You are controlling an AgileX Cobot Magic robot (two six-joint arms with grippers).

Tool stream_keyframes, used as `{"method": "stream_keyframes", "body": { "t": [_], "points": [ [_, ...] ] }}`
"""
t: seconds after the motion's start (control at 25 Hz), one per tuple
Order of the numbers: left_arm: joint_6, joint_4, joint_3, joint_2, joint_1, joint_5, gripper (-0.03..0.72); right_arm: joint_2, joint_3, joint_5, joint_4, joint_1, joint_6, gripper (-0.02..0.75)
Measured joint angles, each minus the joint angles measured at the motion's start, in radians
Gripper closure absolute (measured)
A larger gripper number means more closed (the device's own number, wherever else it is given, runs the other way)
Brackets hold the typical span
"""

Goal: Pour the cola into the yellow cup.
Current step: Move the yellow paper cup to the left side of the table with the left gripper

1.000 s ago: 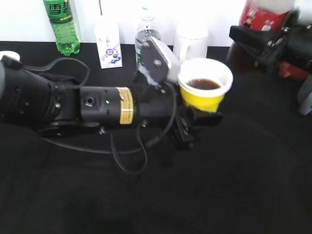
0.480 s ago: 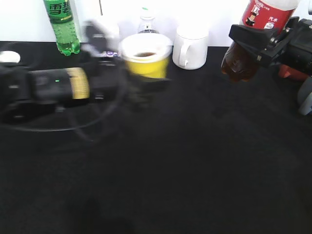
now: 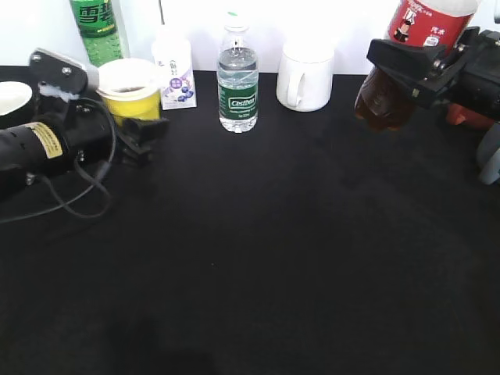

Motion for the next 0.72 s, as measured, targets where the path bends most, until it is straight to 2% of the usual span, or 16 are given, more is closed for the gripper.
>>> {"method": "stream_keyframes", "body": {
  "t": [0.24,0.48,0.64,0.72],
  "points": [
    [0.025,-0.123,0.000,0.166,0.000,-0.135,0.243,0.000,0.000,0.000,0.000,0.000,0.000,0.237],
    [0.033,-0.128,-0.001,0.225,0.000,-0.185,0.243,0.000,0.001,0.000,0.000,0.000,0.000,0.237],
    [0.035,-0.115,-0.001,0.225,0.000,-0.176,0.120,0.000,0.001,0.000,0.000,0.000,0.000,0.237],
    [0.037,-0.112,-0.001,0.213,0.000,-0.148,0.104,0.000,0.001,0.000,0.000,0.000,0.000,0.237]
  ]
}}
